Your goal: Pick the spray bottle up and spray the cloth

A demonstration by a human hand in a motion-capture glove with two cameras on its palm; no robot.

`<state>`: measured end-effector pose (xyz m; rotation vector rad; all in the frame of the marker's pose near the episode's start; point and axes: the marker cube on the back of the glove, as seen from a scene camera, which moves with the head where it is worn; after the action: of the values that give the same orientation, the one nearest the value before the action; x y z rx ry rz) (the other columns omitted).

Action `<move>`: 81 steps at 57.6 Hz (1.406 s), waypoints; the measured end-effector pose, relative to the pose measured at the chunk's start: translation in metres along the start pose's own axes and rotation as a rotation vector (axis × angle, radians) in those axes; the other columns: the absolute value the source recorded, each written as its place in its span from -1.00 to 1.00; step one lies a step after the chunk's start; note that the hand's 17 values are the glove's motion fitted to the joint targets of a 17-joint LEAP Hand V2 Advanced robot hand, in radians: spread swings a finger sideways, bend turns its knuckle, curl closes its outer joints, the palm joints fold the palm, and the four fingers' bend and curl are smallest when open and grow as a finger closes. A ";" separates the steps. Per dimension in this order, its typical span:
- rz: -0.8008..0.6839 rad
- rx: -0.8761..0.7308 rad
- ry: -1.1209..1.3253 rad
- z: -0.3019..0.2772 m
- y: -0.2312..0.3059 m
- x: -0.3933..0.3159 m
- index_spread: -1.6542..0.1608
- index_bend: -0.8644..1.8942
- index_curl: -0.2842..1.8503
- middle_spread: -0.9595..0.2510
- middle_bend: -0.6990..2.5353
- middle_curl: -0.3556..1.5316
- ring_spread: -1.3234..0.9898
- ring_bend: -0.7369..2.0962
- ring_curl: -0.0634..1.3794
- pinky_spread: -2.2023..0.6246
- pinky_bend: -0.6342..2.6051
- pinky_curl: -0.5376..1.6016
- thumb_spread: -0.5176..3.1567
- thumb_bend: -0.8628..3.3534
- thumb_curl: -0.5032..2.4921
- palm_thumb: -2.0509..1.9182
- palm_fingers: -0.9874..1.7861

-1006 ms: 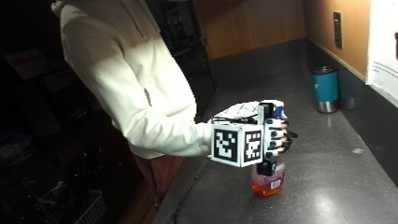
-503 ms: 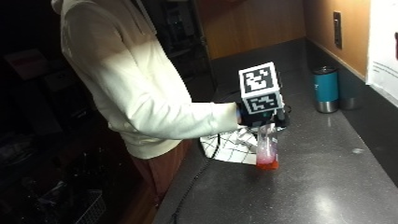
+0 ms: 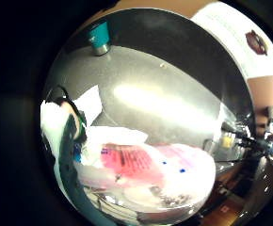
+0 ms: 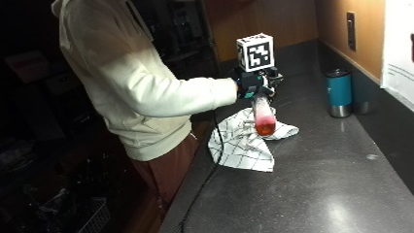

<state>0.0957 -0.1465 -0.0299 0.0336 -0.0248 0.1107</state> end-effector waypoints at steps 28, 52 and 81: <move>-0.162 -0.119 0.492 -0.008 -0.005 -0.105 0.61 -0.04 -0.24 0.43 -0.17 -0.08 -0.02 -0.07 -0.26 0.38 -0.42 -0.14 -0.76 -0.61 -0.19 0.56 0.70; -0.197 -0.216 0.739 0.022 -0.012 -0.166 0.61 -0.04 -0.24 0.42 -0.17 -0.08 -0.02 -0.07 -0.26 0.38 -0.42 -0.15 -0.76 -0.61 -0.19 0.55 0.70; -0.132 -0.287 0.764 0.064 -0.009 -0.169 0.61 -0.04 -0.24 0.42 -0.17 -0.08 -0.02 -0.07 -0.26 0.38 -0.42 -0.15 -0.76 -0.61 -0.19 0.55 0.70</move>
<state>-0.0727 -0.1758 0.0297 -0.2950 0.7229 -0.0185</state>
